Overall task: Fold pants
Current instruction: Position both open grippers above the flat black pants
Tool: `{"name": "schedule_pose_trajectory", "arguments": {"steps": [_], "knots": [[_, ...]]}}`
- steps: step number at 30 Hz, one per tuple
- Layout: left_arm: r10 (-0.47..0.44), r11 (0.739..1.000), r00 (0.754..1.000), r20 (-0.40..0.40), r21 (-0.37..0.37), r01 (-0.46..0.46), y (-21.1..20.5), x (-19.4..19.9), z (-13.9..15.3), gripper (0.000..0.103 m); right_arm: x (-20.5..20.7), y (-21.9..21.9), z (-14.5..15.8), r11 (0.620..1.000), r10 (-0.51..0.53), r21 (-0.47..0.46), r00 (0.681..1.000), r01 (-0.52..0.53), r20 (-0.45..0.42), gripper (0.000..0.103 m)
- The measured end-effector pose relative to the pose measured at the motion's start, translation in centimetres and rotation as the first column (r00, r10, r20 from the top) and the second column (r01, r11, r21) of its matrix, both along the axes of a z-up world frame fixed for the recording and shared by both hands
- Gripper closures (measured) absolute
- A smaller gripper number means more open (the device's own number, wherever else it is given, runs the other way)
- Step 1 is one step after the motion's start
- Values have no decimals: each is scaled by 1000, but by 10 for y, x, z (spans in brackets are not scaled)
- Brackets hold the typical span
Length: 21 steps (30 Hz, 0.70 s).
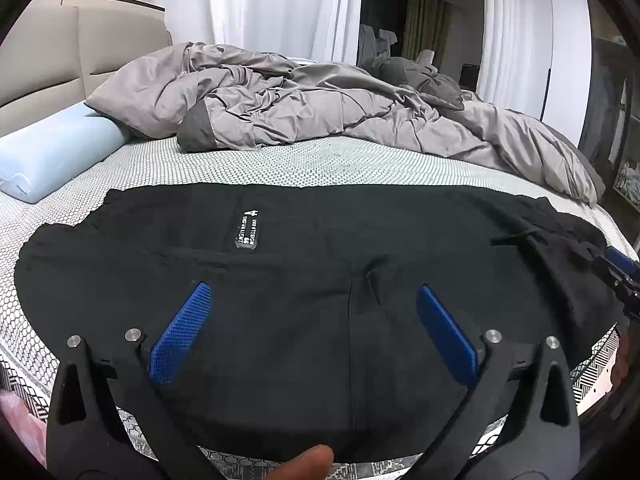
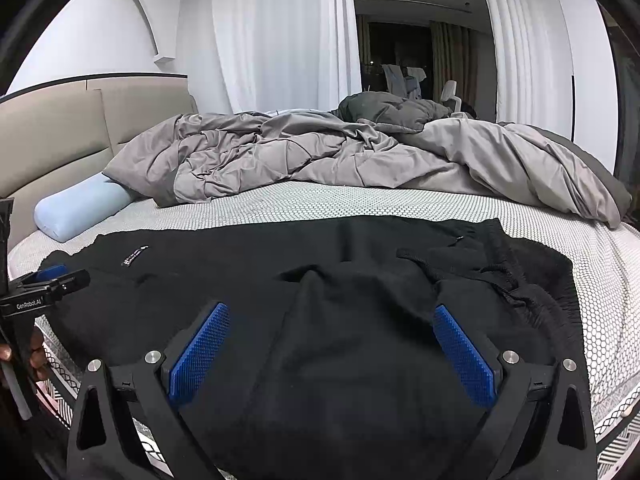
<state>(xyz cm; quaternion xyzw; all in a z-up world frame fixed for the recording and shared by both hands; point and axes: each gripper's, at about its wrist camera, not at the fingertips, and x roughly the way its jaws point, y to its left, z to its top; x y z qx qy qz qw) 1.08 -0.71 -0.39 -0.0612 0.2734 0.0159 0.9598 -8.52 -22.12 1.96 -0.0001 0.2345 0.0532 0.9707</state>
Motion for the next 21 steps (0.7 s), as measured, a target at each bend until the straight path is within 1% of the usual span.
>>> {"name": "schedule_pose_trajectory", "arguments": {"steps": [15, 21], "knots": [[2, 1000, 1000, 16, -15, -2, 1, -7, 5, 1, 3, 3, -3, 1000, 1, -15, 1000, -1, -9, 0], [-22, 1000, 1000, 12, -22, 22, -1, -11, 8, 1, 4, 5, -6, 1000, -7, -26, 1000, 7, -15, 0]]}}
